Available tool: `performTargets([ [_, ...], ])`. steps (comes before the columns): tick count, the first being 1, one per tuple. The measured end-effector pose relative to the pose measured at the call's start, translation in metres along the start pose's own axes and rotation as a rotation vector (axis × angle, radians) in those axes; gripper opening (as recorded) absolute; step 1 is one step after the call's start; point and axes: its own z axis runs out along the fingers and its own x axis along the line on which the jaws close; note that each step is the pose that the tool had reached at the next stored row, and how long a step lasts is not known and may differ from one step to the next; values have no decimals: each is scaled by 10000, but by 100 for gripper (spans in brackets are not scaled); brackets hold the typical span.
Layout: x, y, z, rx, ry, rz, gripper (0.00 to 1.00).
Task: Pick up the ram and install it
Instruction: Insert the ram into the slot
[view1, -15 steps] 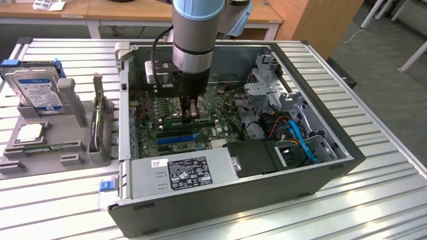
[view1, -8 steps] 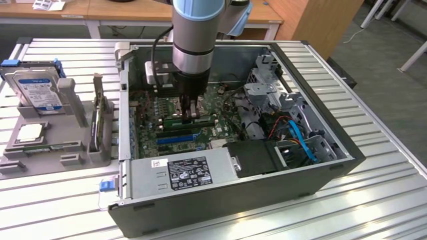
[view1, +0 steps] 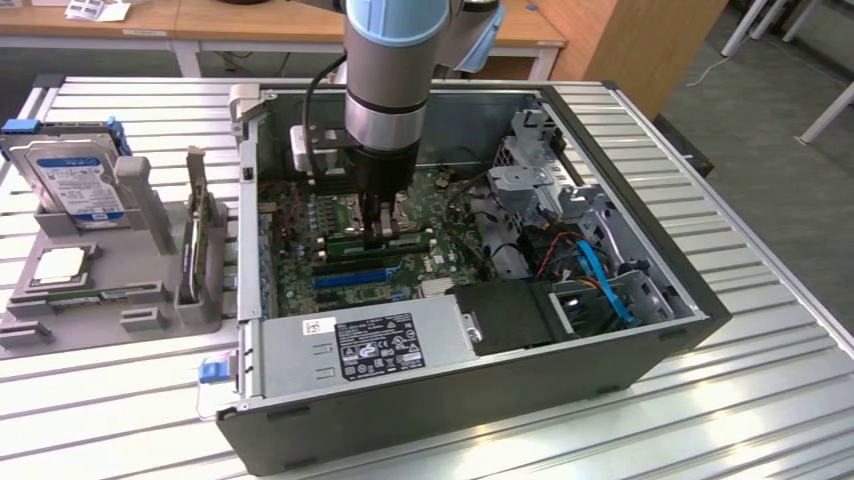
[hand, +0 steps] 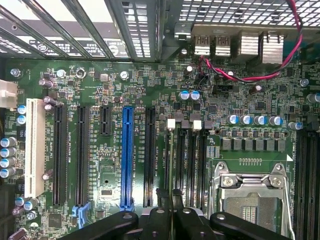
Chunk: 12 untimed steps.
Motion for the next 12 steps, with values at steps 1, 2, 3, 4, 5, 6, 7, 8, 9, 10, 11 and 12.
performTargets([
  [1, 0, 0, 5, 1, -2, -1, 12],
  [2, -1, -1, 11, 1, -3, 0, 12],
  [3, 0, 0, 13, -1, 0, -1, 12],
  [4, 0, 0, 13, -1, 0, 0, 12],
  [5, 0, 0, 13, -1, 2, 0, 12],
  [6, 0, 0, 13, -1, 2, -1, 12],
  [7, 0, 0, 14, 0, 1, 0, 12],
  [8, 0, 0, 14, 0, 1, 0, 12],
  [9, 0, 0, 14, 0, 0, 0, 12],
  [10, 1, 0, 14, -1, 1, 0, 13],
  [11, 1, 1, 13, -4, 3, 1, 13],
  [12, 1, 1, 14, -1, 1, 1, 18],
])
